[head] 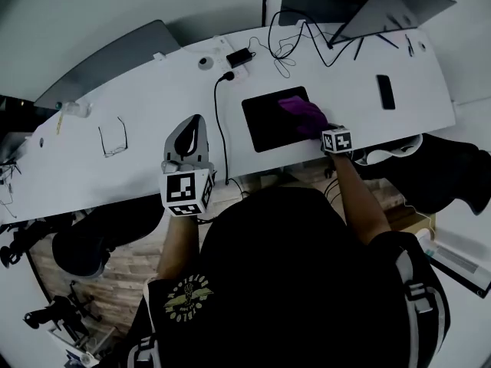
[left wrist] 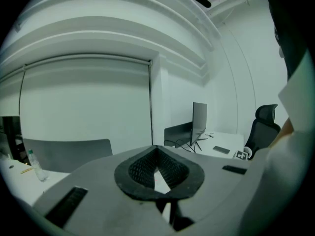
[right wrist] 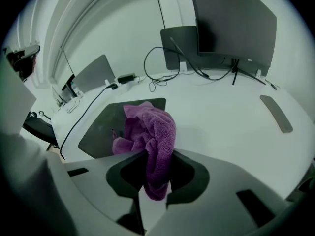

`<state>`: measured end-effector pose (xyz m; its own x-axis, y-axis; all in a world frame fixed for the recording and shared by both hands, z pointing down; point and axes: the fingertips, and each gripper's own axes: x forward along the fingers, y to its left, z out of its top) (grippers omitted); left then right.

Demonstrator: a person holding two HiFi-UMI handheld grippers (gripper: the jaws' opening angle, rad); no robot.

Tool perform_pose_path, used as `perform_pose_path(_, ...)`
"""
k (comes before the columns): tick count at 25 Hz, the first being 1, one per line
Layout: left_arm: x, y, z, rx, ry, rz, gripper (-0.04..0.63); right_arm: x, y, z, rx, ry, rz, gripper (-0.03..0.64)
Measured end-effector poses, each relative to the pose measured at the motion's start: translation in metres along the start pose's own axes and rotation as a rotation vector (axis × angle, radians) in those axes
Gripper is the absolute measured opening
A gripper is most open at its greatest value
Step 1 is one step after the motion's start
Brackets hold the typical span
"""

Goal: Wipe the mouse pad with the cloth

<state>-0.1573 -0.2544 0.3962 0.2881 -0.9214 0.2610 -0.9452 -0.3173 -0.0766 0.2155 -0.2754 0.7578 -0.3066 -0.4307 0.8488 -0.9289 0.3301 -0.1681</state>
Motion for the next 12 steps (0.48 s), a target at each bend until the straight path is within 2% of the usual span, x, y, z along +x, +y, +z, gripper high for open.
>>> perform_pose_path(3,-0.006,0.006,0.021,0.024,-0.044,0.016,0.002,-0.021,0.017,0.023,-0.033,-0.094,0.035,0.086)
perform_pose_path(8,-0.023,0.023,0.055,0.045,-0.118,0.074,0.002,-0.085,0.061,0.101,-0.113,-0.344,0.131,0.086)
perform_pose_path(12,-0.037,0.026,0.074,0.059,-0.16,0.094,0.002,-0.145,0.094,0.144,-0.147,-0.52,0.197,0.084)
